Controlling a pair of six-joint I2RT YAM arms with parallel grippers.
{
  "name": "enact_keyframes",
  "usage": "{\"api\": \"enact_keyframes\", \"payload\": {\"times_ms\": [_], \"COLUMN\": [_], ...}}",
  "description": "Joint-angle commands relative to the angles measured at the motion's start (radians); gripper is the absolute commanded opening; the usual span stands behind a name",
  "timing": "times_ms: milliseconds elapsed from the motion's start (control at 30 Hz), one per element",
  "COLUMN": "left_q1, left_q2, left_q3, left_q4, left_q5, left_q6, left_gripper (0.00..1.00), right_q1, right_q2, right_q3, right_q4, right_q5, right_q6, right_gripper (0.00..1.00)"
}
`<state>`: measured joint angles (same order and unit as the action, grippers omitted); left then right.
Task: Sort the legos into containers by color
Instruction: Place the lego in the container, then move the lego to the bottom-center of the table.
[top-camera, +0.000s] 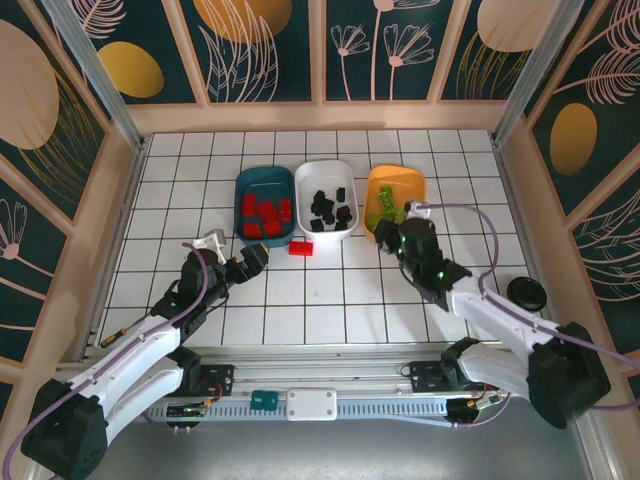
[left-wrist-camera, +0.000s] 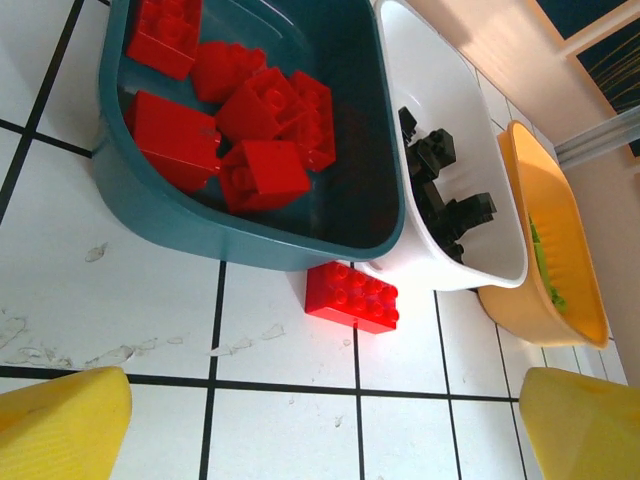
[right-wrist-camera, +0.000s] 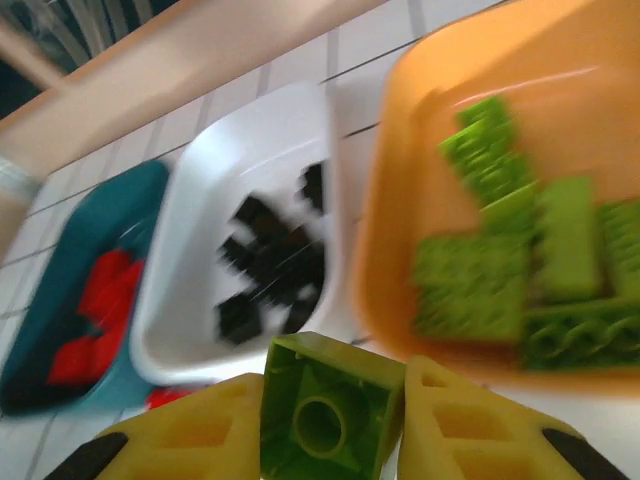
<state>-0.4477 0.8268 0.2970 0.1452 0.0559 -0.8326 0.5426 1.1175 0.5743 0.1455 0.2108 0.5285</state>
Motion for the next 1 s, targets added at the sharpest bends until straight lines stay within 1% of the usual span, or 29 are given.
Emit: {"api": "enact_keyframes", "payload": {"times_ms": [0, 67, 167, 267, 300, 333, 367, 433, 500, 600, 700, 800, 867, 967], "left_q1": [-0.006, -0.006, -0.006, -0.006, -0.006, -0.006, -0.006, -0.006, -0.006, -0.006, -0.006, -0.006, -0.006, -0.006], "left_q2": [-0.021, -0.028, -0.041, -0.052, -0.056, -0.06, -0.064, -0.066, -0.069, -0.072, -0.082, -0.098, -0.11, -0.137], "left_q3": [0.006, 0.011, 0.012, 0.013, 0.013, 0.013, 0.014, 0.019, 0.024, 0.033, 0.043, 0.051, 0.056, 0.064], "left_q4": [-0.008, -0.024, -0.044, -0.063, -0.066, -0.071, -0.076, -0.085, -0.092, -0.107, -0.124, -0.145, -0.162, -0.187], "left_q5": [0.022, 0.022, 0.021, 0.018, 0.018, 0.02, 0.019, 0.02, 0.021, 0.024, 0.029, 0.028, 0.03, 0.033], "left_q6": [-0.006, -0.002, -0.005, -0.006, -0.006, -0.004, -0.003, 0.002, 0.007, 0.014, 0.025, 0.033, 0.033, 0.035], "left_gripper": [0.98, 0.99, 0.98, 0.98, 0.98, 0.98, 0.98, 0.99, 0.99, 0.99, 0.98, 0.98, 0.98, 0.98], "right_q1": [-0.092, -0.129, -0.156, -0.165, -0.165, -0.166, -0.166, -0.156, -0.135, -0.072, 0.024, 0.149, 0.236, 0.356], "right_q2": [0.132, 0.211, 0.326, 0.405, 0.423, 0.44, 0.452, 0.449, 0.415, 0.328, 0.223, 0.133, 0.084, 0.064], "right_q3": [0.095, 0.148, 0.227, 0.283, 0.299, 0.317, 0.335, 0.349, 0.35, 0.331, 0.282, 0.211, 0.14, 0.044], "right_q4": [-0.056, -0.046, -0.05, -0.057, -0.063, -0.077, -0.089, -0.094, -0.095, -0.096, -0.08, -0.049, 0.002, 0.093], "right_q5": [-0.108, -0.138, -0.14, -0.135, -0.133, -0.133, -0.136, -0.14, -0.132, -0.107, -0.068, -0.014, 0.008, 0.068], "right_q6": [-0.115, -0.128, -0.133, -0.122, -0.115, -0.108, -0.102, -0.098, -0.103, -0.11, -0.102, -0.07, -0.033, 0.005], "right_gripper": [0.21, 0.22, 0.24, 0.3, 0.33, 0.39, 0.47, 0.59, 0.64, 0.66, 0.68, 0.7, 0.71, 0.73]}}
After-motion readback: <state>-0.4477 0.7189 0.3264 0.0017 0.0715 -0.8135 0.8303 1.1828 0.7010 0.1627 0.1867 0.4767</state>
